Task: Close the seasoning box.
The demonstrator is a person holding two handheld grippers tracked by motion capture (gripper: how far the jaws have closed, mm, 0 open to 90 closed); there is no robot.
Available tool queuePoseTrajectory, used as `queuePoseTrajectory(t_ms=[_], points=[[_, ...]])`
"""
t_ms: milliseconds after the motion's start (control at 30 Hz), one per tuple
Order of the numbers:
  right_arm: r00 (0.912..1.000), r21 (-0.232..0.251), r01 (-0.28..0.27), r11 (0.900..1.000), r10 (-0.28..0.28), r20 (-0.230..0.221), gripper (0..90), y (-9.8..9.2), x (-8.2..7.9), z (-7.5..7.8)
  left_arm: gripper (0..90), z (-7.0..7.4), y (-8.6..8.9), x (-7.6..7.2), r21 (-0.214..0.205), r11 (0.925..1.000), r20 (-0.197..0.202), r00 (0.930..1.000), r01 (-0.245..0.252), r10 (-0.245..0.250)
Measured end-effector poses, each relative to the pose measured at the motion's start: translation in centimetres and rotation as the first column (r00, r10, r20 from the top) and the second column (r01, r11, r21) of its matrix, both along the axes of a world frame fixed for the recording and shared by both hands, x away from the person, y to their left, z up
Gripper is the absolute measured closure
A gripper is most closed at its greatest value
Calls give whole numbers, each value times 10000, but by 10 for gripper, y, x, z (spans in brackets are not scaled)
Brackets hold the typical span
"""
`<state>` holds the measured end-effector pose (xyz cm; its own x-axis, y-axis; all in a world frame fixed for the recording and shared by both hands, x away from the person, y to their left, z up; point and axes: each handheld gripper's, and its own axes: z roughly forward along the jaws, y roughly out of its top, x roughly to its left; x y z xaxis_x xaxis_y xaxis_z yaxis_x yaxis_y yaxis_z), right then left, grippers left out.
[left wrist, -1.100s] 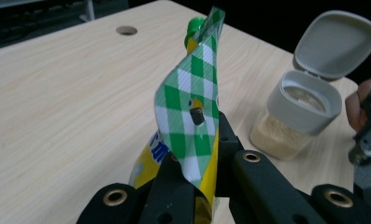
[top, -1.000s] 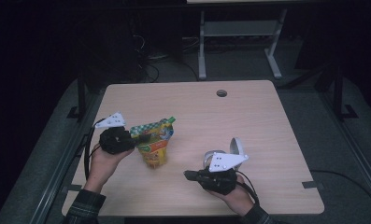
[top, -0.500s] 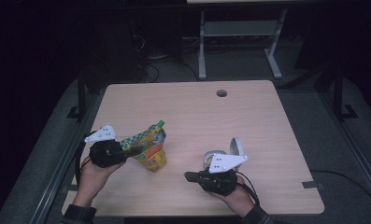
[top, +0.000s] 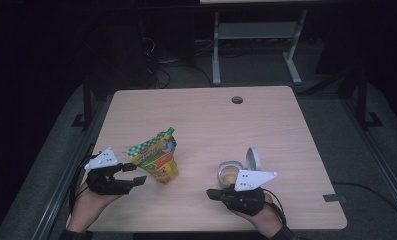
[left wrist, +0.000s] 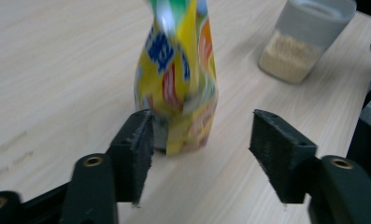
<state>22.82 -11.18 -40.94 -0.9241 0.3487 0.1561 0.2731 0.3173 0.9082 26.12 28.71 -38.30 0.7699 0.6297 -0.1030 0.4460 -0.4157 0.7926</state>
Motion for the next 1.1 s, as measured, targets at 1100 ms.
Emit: queuePoseTrajectory(t_ms=[1100], points=[[9823, -520, 1814, 9820, -1835, -383, 900, -109, -12, -19, 33, -59, -1, -20, 750, 9968, -300, 9991, -263, 286]])
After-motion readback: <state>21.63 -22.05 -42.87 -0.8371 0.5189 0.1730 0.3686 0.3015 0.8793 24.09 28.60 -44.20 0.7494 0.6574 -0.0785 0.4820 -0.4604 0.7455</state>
